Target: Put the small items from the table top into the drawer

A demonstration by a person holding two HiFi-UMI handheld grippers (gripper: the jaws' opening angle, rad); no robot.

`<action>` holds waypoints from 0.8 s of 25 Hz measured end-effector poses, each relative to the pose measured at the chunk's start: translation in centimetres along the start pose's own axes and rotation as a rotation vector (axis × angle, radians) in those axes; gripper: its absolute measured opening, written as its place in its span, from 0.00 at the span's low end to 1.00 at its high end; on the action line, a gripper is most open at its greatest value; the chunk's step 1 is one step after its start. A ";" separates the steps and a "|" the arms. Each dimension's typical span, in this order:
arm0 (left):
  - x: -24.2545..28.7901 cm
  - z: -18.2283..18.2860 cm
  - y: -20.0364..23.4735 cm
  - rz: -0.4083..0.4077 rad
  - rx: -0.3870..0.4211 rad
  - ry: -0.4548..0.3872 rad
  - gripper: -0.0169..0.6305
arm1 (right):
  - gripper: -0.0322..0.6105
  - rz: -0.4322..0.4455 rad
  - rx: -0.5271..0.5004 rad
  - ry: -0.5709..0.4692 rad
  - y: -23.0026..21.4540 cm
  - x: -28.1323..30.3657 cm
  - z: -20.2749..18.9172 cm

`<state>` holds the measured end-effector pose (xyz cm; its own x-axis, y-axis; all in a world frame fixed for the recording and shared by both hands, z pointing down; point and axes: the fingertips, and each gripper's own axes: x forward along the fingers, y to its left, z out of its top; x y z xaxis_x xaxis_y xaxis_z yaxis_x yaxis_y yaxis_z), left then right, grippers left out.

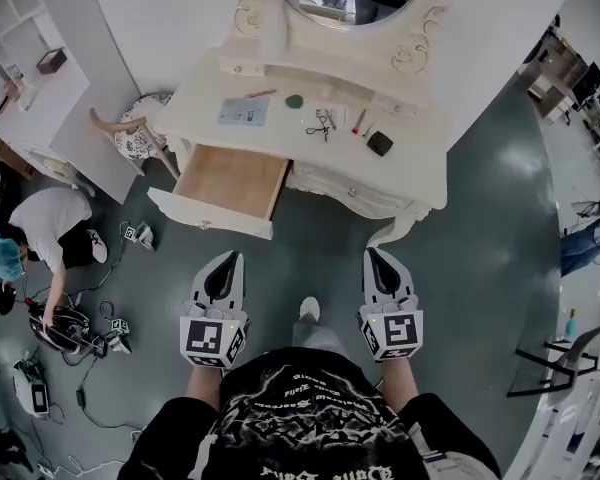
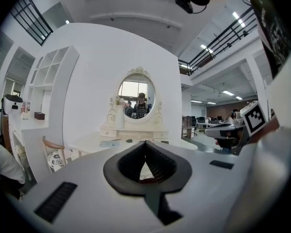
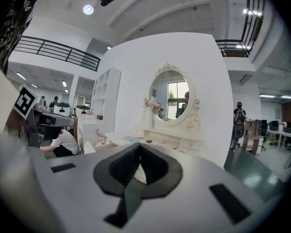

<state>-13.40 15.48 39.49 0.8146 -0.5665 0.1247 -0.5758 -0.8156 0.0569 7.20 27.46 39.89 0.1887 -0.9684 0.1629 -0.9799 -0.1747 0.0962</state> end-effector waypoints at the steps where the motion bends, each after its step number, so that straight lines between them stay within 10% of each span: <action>1: 0.8 0.1 -0.1 0.007 0.001 0.002 0.05 | 0.07 0.008 -0.001 0.000 -0.7 0.7 0.0; 20: 13.1 1.5 -2.3 0.131 -0.014 -0.009 0.05 | 0.07 0.095 0.011 0.066 -12.8 9.3 -2.1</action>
<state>-1.32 9.76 39.46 0.7331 -0.6690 0.1227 -0.6781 -0.7329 0.0548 21.66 21.05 42.28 0.0981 -0.9671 0.2348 -0.9942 -0.0848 0.0661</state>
